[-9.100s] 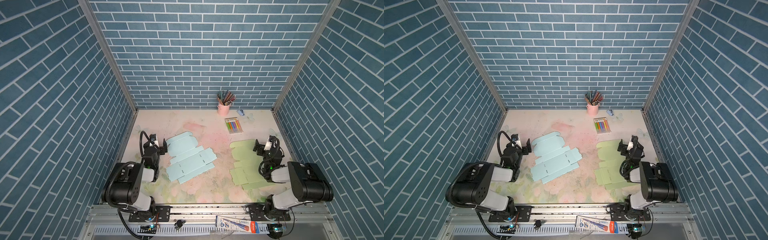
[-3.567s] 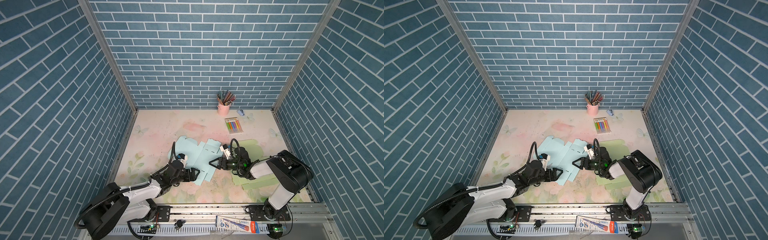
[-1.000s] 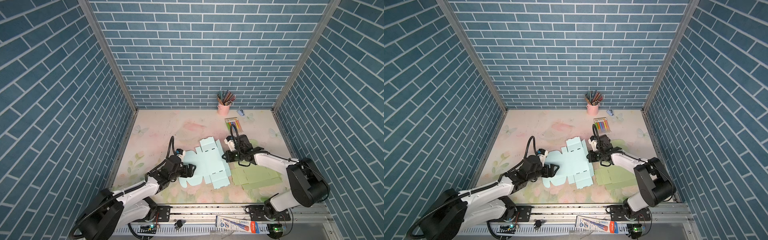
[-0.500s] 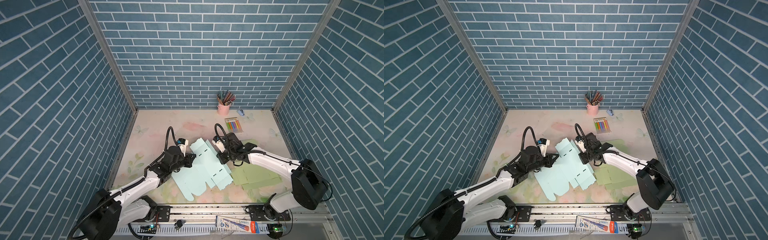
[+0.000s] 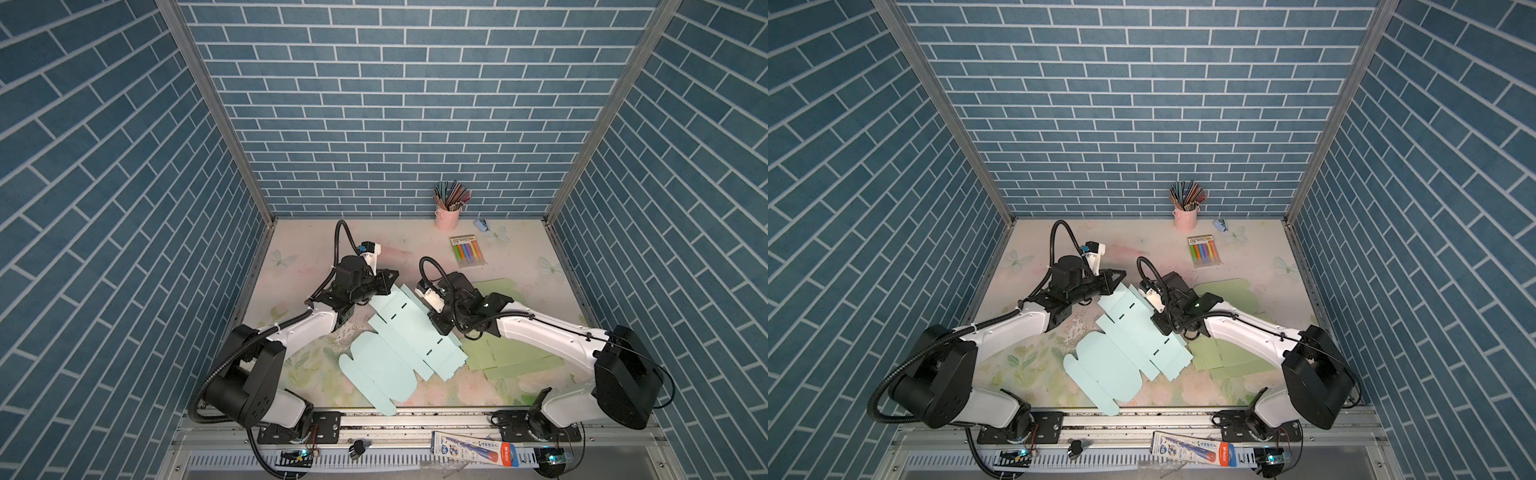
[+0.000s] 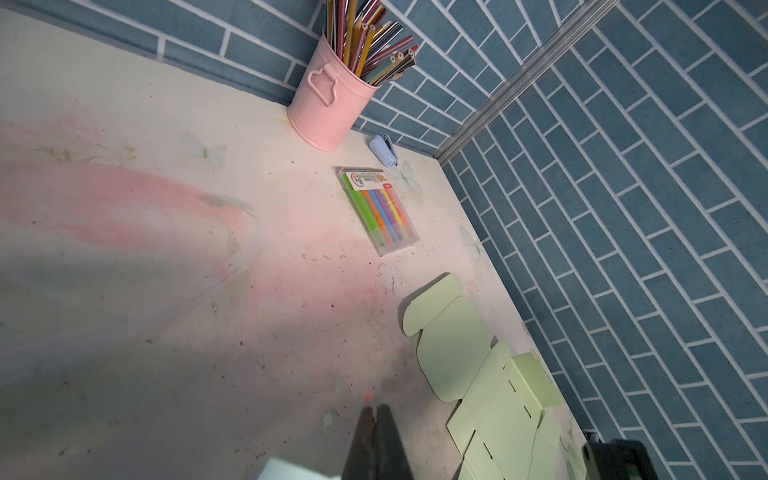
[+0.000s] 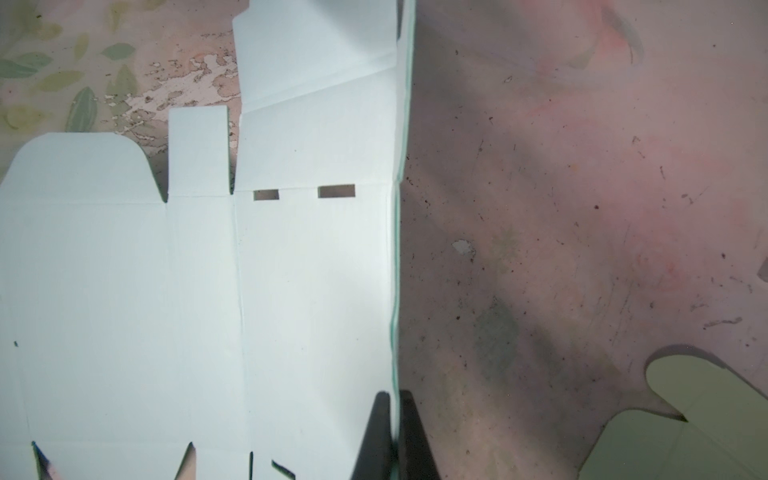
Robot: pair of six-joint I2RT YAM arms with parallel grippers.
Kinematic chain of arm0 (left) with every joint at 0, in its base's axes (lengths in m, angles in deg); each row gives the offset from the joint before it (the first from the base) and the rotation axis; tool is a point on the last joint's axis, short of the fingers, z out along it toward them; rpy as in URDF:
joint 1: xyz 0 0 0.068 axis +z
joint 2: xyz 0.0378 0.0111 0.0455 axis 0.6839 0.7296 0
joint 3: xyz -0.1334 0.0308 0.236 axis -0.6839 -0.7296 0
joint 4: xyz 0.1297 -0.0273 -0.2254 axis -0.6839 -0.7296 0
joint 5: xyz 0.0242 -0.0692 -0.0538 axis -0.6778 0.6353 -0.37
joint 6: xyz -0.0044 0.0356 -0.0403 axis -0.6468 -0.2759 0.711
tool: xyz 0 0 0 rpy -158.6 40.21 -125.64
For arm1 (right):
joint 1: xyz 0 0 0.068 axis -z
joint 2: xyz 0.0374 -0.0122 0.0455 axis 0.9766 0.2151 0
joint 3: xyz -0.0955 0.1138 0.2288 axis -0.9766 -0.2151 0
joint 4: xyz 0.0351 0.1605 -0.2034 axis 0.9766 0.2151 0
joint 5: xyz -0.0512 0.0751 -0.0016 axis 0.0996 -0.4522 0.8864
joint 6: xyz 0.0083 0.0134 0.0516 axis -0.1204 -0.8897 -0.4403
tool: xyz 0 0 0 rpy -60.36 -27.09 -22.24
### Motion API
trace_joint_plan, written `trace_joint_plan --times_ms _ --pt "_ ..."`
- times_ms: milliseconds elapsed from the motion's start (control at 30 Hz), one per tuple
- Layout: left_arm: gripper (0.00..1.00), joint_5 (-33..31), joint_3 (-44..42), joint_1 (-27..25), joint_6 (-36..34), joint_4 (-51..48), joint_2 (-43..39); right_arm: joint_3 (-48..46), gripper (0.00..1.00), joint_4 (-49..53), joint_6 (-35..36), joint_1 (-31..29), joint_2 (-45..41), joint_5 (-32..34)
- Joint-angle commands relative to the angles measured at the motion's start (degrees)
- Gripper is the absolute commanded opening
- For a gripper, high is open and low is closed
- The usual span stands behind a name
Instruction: Fold the paper box
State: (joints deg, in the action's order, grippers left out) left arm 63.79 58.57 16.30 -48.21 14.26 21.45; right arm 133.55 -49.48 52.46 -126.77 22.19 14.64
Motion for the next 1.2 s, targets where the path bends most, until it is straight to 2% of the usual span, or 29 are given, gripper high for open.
trace_joint_plan --times_ms 0,200,367,533,767,1000,1167 --pt "0.0 1.69 2.13 0.15 -1.89 1.12 2.25 -0.95 0.0 -1.24 4.11 -1.01 -1.89 1.72" --pt "0.0 1.48 1.57 -1.04 -3.99 -1.0 1.97 -1.92 0.0 -3.42 4.61 -1.1 -3.87 2.89" --pt "0.0 0.71 -1.45 -1.96 -5.12 -3.02 -1.5 -1.4 0.0 -3.47 5.36 -1.09 -3.44 4.87" --pt "0.0 -3.48 -2.63 -5.55 -7.61 -8.21 -4.29 -2.18 0.0 -4.47 5.78 -1.24 -4.2 5.94" --pt "0.0 -4.44 -6.0 -8.88 -6.35 -7.85 -7.28 -2.72 0.0 -5.02 6.59 -1.85 -5.05 7.4" --pt "0.0 -5.29 -8.38 -12.72 -3.81 -4.46 -6.36 -2.54 0.0 -6.1 7.26 -2.84 -5.21 9.7" --pt "0.0 -5.32 -10.14 -12.13 -2.7 -2.83 -7.45 -2.1 0.0 -5.39 8.67 -4.71 -4.42 13.81"
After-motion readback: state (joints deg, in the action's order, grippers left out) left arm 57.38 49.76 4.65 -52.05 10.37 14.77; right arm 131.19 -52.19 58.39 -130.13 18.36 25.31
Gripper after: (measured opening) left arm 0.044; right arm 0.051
